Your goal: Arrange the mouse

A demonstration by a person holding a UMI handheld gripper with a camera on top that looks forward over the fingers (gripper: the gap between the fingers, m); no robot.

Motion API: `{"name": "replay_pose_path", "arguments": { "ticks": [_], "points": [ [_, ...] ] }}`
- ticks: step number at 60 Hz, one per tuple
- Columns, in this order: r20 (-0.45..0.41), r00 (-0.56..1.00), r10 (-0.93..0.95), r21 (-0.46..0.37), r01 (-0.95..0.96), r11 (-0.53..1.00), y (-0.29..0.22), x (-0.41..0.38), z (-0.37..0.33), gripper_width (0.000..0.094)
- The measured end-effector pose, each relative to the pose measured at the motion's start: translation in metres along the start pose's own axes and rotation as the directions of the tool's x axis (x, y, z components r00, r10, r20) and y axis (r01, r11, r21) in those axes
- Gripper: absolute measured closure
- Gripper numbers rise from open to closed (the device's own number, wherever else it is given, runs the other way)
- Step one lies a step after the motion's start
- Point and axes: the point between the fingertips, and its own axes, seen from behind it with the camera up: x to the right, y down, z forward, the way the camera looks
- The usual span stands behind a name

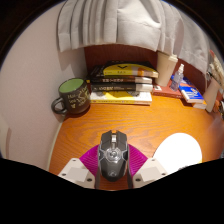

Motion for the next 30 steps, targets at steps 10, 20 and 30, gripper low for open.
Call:
{"name": "replay_pose_path", "arguments": {
  "ticks": [10,20,30],
  "points": [
    [0.07,0.995,-0.068,0.024,0.067,0.998,-0.032,-0.008,-0.021,0.056],
    [0.06,0.992,-0.107,0.189,0.094,0.978,-0.11,0.023,-0.105,0.0558],
    [0.02,0.995,-0.099,0.305,0.088,0.948,-0.151,0.088,-0.182,0.0556]
  ]
}}
